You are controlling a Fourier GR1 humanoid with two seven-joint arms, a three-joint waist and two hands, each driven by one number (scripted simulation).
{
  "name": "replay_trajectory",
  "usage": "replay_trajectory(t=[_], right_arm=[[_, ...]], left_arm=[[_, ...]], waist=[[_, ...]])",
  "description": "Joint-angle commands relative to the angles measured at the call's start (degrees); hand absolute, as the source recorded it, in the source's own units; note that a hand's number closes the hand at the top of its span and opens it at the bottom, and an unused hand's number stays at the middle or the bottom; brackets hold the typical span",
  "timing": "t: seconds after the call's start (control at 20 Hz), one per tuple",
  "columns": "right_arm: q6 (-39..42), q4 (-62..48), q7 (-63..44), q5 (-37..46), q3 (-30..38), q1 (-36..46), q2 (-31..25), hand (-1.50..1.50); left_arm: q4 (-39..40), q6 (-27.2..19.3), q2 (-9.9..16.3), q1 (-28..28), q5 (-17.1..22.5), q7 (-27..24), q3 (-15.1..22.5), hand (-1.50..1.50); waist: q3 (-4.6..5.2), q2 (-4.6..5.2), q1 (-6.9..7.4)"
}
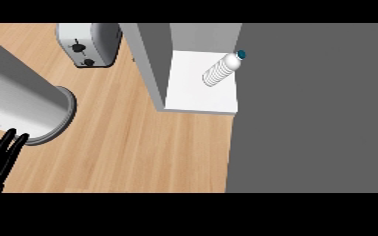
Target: Pick up the bottled water, place it into the cabinet and close the cabinet
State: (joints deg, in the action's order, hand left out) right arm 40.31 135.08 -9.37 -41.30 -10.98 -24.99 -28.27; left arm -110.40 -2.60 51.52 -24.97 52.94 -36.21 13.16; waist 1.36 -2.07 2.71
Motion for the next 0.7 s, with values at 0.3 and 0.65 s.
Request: replay_trajectory(t=[0.3, 0.65], right_arm=[[-13.9, 8.9, -10.5, 8.6, -9.8, 11.7, 3.1, 1.50], [-23.7, 3.8, -15.5, 10.1, -17.0, 25.6, 9.9, 1.50]], left_arm=[[1.2, 5.0, 3.5, -4.4, 2.0, -1.3, -4.9, -1.50], [1.8, 9.2, 5.1, -5.9, 3.6, -2.1, -7.5, -1.50]], waist=[[0.05, -0.05, 1.63], [-0.05, 0.31, 2.68]])
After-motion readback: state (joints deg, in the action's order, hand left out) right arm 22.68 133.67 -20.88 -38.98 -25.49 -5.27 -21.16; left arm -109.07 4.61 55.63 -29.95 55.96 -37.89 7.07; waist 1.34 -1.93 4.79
